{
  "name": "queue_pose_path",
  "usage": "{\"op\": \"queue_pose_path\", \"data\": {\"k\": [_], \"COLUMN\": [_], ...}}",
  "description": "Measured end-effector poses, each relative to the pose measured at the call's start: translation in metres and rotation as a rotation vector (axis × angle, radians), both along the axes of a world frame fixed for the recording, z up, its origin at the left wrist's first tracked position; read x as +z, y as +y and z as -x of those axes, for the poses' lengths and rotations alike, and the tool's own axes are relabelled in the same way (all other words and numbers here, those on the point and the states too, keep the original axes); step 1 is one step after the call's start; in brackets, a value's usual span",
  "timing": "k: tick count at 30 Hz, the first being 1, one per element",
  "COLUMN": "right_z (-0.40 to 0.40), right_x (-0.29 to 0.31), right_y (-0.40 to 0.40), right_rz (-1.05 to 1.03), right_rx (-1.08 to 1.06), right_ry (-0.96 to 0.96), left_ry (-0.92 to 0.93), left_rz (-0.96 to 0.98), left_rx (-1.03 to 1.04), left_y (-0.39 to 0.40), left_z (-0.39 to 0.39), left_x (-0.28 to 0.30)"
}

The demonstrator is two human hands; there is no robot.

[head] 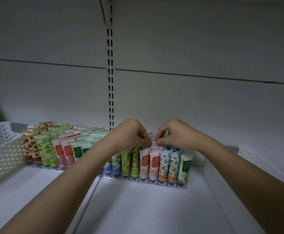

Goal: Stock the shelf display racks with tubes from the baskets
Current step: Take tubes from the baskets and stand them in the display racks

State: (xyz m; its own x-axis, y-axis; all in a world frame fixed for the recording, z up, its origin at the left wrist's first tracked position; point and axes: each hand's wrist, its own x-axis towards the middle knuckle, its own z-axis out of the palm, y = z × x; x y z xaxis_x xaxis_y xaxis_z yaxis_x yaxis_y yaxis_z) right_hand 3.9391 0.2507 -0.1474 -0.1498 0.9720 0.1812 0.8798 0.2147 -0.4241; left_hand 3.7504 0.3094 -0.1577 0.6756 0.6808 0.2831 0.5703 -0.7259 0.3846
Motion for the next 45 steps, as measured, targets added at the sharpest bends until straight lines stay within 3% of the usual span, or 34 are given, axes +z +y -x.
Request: {"op": "queue_pose_path", "data": {"k": [15, 40, 45], "right_z": [0.006, -0.001, -0.004], "right_x": [-0.008, 0.005, 0.01], "right_y": [0.001, 0.004, 0.017], "right_rz": [-0.026, -0.065, -0.064], "right_rx": [-0.058, -0.112, -0.121], "right_ry": [-0.045, -0.002, -0.078], "left_ry": [0.068, -0.11, -0.07], "left_rz": [-0.023, -0.051, -0.023], "left_rx": [0.02, 0.065, 0.098], "left_y": [0.003, 0.015, 0.024], "left_z": [-0.004, 0.0, -0.005], "left_x": [-0.005, -0.001, -0.001]}}
